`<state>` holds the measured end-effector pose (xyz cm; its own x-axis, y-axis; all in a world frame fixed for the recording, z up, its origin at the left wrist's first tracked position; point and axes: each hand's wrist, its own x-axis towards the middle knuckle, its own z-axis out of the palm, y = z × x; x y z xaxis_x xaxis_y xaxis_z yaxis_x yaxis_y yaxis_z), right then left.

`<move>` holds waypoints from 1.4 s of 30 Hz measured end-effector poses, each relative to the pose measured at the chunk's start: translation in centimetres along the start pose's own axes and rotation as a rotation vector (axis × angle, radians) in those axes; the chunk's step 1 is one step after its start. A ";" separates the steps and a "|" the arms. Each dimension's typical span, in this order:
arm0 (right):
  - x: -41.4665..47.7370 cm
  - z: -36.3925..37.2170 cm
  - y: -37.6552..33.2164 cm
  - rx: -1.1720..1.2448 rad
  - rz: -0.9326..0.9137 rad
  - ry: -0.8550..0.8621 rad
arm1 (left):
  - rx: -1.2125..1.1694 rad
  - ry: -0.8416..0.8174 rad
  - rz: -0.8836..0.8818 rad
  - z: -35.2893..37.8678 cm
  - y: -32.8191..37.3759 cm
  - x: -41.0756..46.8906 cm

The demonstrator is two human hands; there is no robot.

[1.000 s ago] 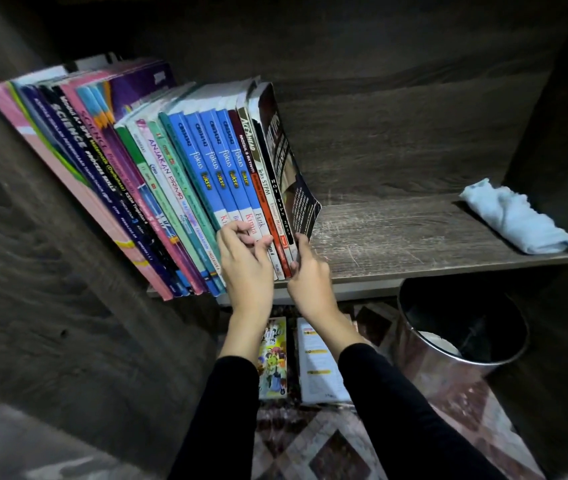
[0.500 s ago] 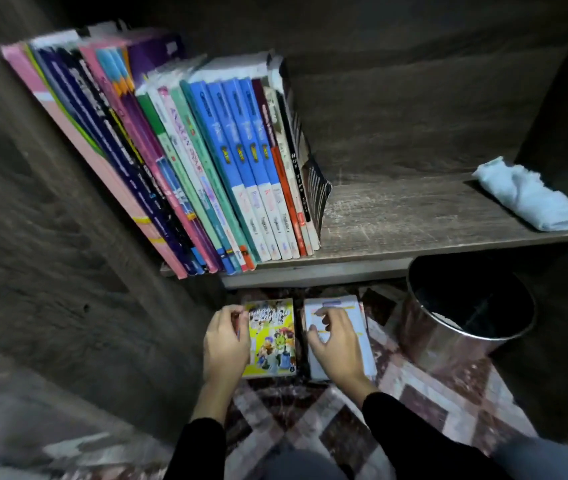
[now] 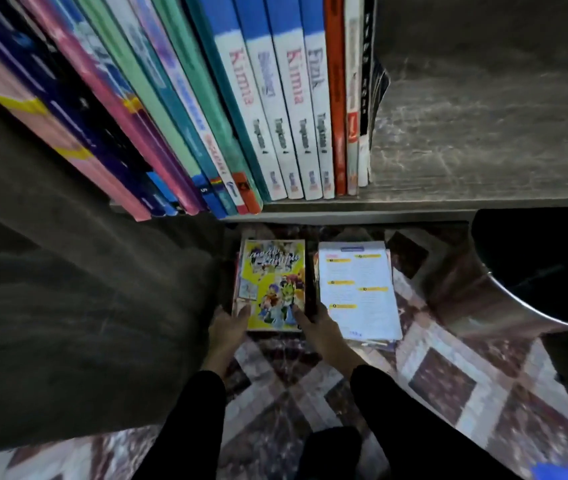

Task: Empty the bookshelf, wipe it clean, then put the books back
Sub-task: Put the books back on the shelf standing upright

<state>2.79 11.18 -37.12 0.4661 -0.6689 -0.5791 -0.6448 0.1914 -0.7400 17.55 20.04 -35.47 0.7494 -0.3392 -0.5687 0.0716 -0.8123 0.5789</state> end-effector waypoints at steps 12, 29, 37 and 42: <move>4.3 2.5 0.5 0.129 0.174 0.065 | 0.005 -0.008 -0.138 2.2 -0.9 2.7; -3.2 -3.8 -3.9 0.585 0.243 -0.232 | -0.162 -0.393 -0.057 -2.9 2.5 -3.8; -10.2 -7.9 -5.7 0.882 0.108 -0.013 | -0.123 -0.443 0.224 -5.9 8.5 -11.8; -18.7 -11.5 -5.8 1.030 0.034 0.196 | 0.058 -0.598 0.272 -5.4 11.2 -17.7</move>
<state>-9.17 14.30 -18.02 0.2917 -0.7389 -0.6074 0.2147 0.6694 -0.7112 8.66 19.54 -15.79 0.2394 -0.7274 -0.6430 -0.1172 -0.6791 0.7246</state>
